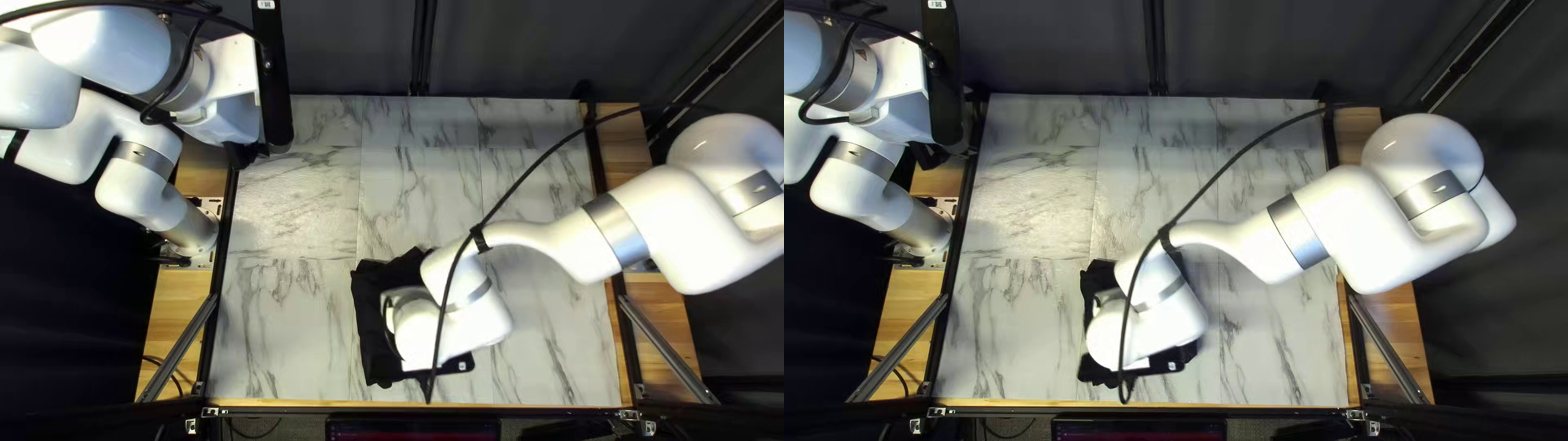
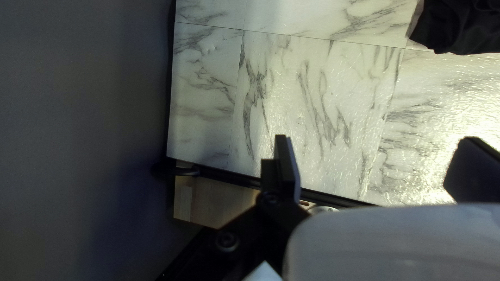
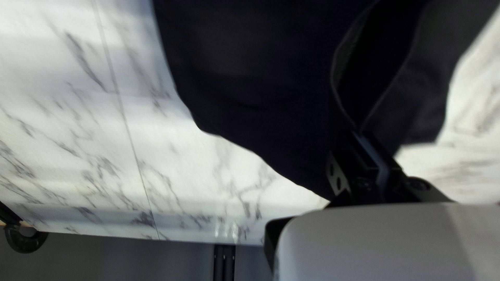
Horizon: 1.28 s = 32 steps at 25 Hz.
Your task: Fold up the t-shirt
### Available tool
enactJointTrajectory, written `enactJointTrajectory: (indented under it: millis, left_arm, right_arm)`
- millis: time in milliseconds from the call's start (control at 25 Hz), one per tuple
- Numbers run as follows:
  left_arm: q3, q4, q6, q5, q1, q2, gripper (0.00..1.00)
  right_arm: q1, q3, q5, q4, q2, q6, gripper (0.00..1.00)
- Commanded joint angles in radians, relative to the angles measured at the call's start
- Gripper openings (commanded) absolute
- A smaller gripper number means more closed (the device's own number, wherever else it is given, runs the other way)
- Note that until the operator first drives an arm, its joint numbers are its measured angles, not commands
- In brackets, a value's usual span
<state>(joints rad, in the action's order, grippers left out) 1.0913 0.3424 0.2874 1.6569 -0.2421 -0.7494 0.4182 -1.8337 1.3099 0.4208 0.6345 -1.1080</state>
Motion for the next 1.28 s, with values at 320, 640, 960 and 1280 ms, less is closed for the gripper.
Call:
enactJointTrajectory:
  millis: [320, 640, 960, 1280]
  left_arm:
    - [0.000, 0.000, 0.000, 0.000, 0.000, 0.000, 1.00]
    - [0.000, 0.000, 0.000, 0.000, 0.000, 0.000, 1.00]
    - [0.000, 0.000, 0.000, 0.000, 0.000, 0.000, 1.00]
    - [0.000, 0.000, 0.000, 0.000, 0.000, 0.000, 1.00]
  right_arm:
    - [0.004, -0.084, -0.048, 0.016, 0.081, 0.003, 0.00]
    - [0.042, -0.098, 0.000, 0.005, 0.077, 0.046, 1.00]
    - [0.129, -0.460, 0.170, -0.022, 0.299, 0.029, 1.00]
    - [0.138, -0.783, 0.306, -0.045, 0.496, -0.044, 1.00]
